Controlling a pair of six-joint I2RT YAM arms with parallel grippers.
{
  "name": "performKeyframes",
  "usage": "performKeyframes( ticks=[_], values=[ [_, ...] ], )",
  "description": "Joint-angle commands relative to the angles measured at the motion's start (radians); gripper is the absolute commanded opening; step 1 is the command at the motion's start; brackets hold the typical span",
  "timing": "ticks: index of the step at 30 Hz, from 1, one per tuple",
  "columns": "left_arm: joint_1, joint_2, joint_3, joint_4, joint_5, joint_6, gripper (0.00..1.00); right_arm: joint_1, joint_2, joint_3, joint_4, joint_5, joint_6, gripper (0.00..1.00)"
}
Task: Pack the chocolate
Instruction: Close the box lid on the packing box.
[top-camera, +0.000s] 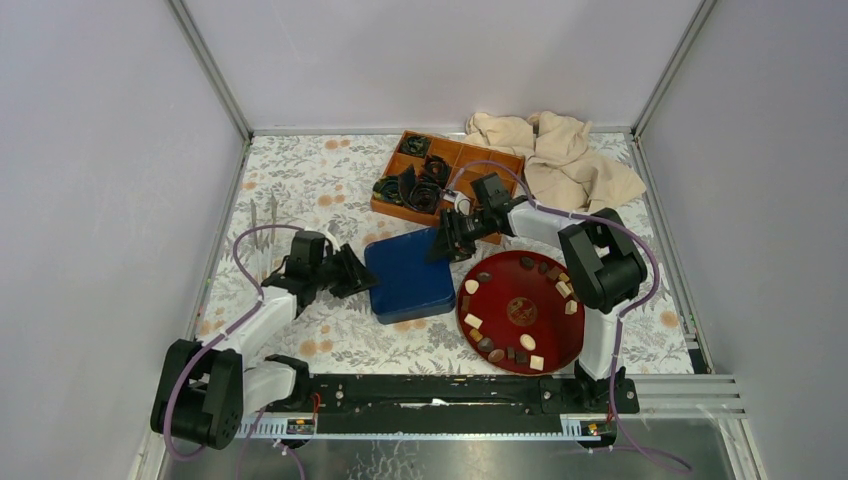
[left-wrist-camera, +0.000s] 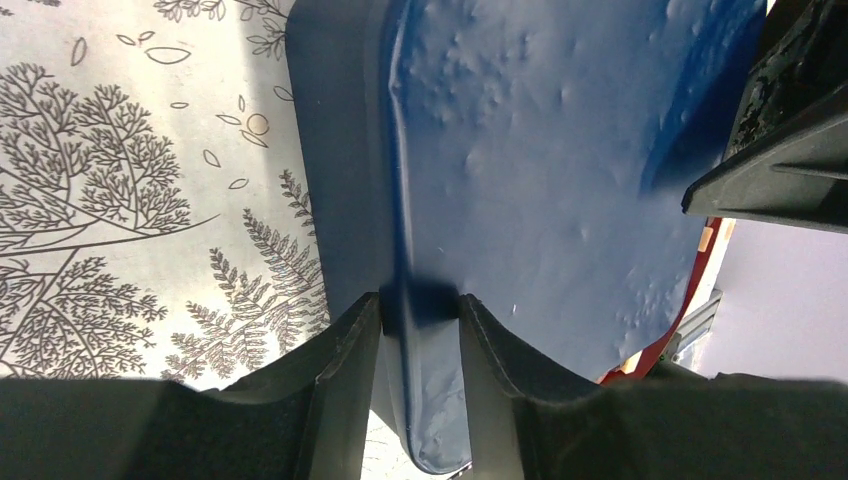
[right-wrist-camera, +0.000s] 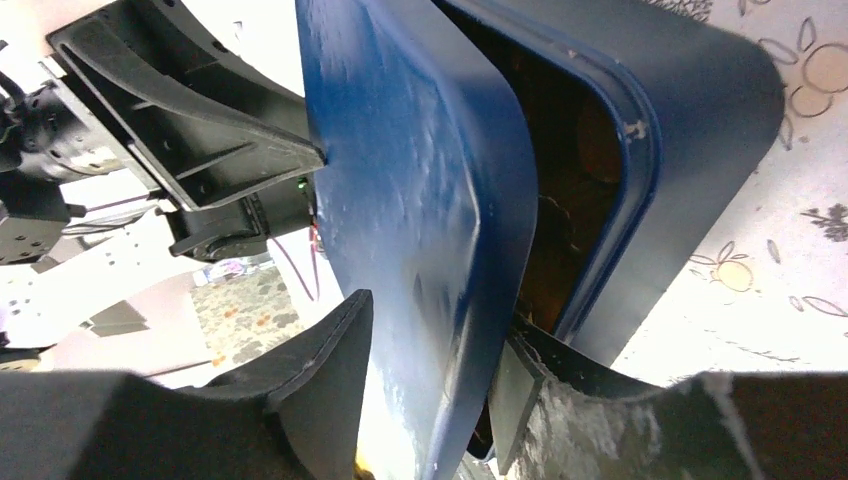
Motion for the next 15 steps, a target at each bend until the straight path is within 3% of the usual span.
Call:
performKeyframes(
  ticks=[1, 6, 15],
  values=[
    [-0.021, 0.01, 0.037, 0.043, -0.002, 0.03, 0.41, -0.009, -0.037, 0.075, -0.091, 0.053, -0.11, 0.51],
    [-0.033, 0.014, 0.048, 0.029, -0.013, 0.04, 0.4, -0.014, -0.072, 0.101, -0.177, 0.123, -0.214, 0.63],
    [-0.042, 0.021, 0.059, 0.021, -0.012, 0.058, 0.4, -0.033, -0.14, 0.074, -0.249, 0.193, -0.344, 0.65]
  ],
)
